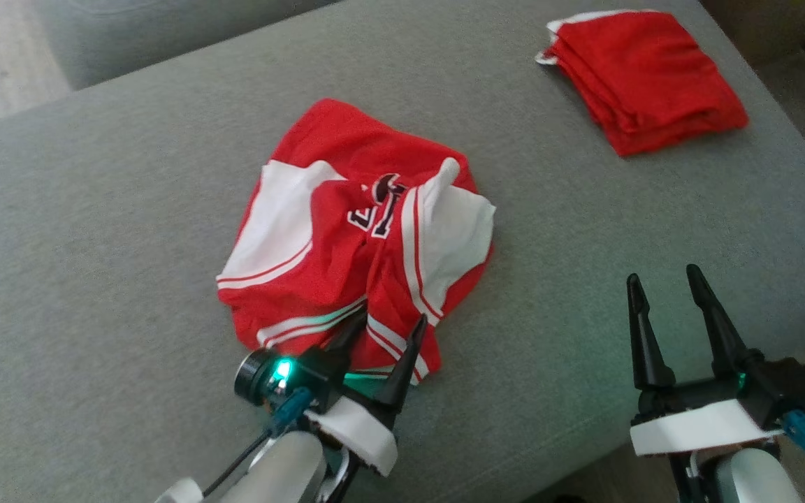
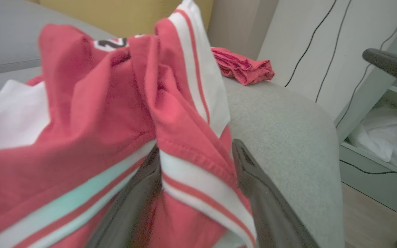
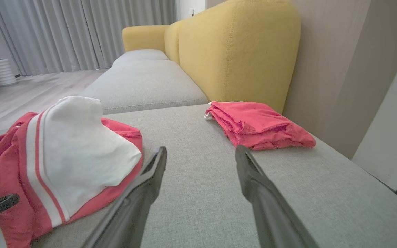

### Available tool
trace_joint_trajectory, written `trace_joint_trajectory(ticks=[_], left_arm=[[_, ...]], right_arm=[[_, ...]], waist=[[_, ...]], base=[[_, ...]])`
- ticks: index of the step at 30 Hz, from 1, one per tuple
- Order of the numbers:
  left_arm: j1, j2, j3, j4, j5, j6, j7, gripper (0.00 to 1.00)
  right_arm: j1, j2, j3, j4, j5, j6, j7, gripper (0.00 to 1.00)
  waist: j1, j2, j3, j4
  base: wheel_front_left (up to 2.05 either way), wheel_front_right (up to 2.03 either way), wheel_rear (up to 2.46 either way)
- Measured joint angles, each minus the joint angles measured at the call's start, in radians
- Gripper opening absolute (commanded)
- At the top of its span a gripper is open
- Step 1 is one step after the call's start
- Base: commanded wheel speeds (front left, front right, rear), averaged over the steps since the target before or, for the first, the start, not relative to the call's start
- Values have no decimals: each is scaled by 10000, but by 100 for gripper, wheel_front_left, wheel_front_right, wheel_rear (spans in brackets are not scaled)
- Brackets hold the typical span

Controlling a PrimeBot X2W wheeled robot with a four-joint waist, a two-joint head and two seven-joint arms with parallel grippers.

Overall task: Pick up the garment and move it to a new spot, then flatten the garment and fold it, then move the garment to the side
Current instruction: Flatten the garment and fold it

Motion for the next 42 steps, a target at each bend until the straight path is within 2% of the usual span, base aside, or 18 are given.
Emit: trace_joint_trajectory(ticks=[1, 2, 3, 4, 13, 18, 21, 24, 25, 26, 28, 31, 33, 36, 40, 41, 42], left_arm=[[-119, -2, -100, -13, -6, -13, 0, 85], [-221, -2, -211, -17, -12, -17, 0, 44], [-328, 2, -330, -25, -4, -19, 0, 14], [-447, 4, -464, -31, 13, -35, 0, 0], [-2862, 33, -1463, -107, 771, -535, 192, 0], [-5948, 387, -1753, -660, 976, -677, 575, 0], [-7473, 813, -1843, -1206, 290, -721, 675, 0], [-8094, 1398, -1927, -1941, -892, -721, 943, 0], [-8053, 1657, -1988, -2171, -1292, -721, 1093, 0], [-7586, 2236, -2059, -2581, -1985, -721, 1404, 0], [-6580, 2936, -2328, -2872, -2533, -721, 1749, 0], [-4414, 3885, -2819, -2807, -2930, -709, 1983, 0], [-3007, 4393, -3141, -2527, -2961, -535, 1921, 0], [-1724, 4644, -3340, -2084, -2999, -297, 1446, 0], [-1309, 4435, -3325, -1931, -3350, -138, 800, 0], [-1275, 4339, -3317, -1933, -3394, -86, 706, 29], [-1252, 4251, -3315, -1935, -3411, -25, 642, 100]], right_arm=[[-9, 0, 8, 0, 23, 0, 0, 100], [-10, 0, 15, 2, 33, -2, 0, 100], [-10, 2, 21, 8, 33, -2, 0, 100], [-10, 2, 27, 17, 33, 0, 0, 100], [-9, 2, 159, 42, 31, 0, 0, 100], [-4, 0, 318, 50, -75, 0, 0, 100], [0, 0, 293, 48, -109, 0, 0, 100], [11, 0, 163, 17, -182, -2, 0, 100], [17, 0, 102, 6, -215, -2, 0, 100], [34, 0, -13, -27, -247, 0, 0, 100], [37, 0, -98, -69, -247, 0, 0, 100], [31, 0, -161, -123, -247, 0, 0, 100], [16, 0, -165, -161, -247, 0, 0, 100], [-12, 2, -215, -178, -247, -2, 0, 100], [-23, 2, -316, -182, -382, -2, 0, 100], [-21, 2, -357, -180, -433, 0, 0, 100], [-19, 2, -405, -178, -472, -2, 0, 100]], waist=[[0, 0, 61, -110], [0, 0, 105, -209], [0, 0, 139, -302], [0, 0, 156, -380], [-2, 0, -212, -538], [-3, 0, -536, -404], [-2, 0, -673, -220], [-3, 0, -780, 48], [-3, 0, -807, 154], [-3, 0, -839, 394], [-3, 0, -828, 656], [-2, 0, -712, 1034], [-3, 0, -561, 1242], [-1, 0, -296, 1506], [-1, 0, -54, 1885], [-1, 0, -23, 1988], [-1, 0, -1, 2091]], base=[[0, 0, 0], [0, 0, 0], [0, 0, 0], [0, 0, 0], [0, 0, 0], [0, 0, 0], [0, 0, 0], [0, 0, 0], [0, 0, 0], [0, 0, 0], [0, 0, 0], [0, 0, 0], [0, 0, 0], [0, 0, 0], [0, 0, 0], [0, 0, 0], [0, 0, 0]])
